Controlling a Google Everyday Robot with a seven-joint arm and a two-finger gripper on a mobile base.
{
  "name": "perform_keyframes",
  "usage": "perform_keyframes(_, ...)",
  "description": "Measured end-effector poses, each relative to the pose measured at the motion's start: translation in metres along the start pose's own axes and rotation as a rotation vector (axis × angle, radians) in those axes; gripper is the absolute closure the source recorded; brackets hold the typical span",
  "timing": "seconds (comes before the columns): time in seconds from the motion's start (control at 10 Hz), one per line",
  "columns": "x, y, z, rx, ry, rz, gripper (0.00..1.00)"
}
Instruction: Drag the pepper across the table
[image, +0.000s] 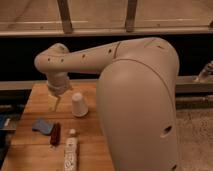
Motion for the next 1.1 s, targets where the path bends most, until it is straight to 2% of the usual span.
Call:
perform_keyframes(0.5,-0.032,0.055,0.027,-0.111,-0.004,-0.111,0.2)
perform_keyframes(0.7,-0.042,0.082,0.048,-0.176,0.004,-0.16,0.2)
perform_keyframes(1.1,-0.041,0.08,0.049,-0.176,0.016,-0.156,0.2)
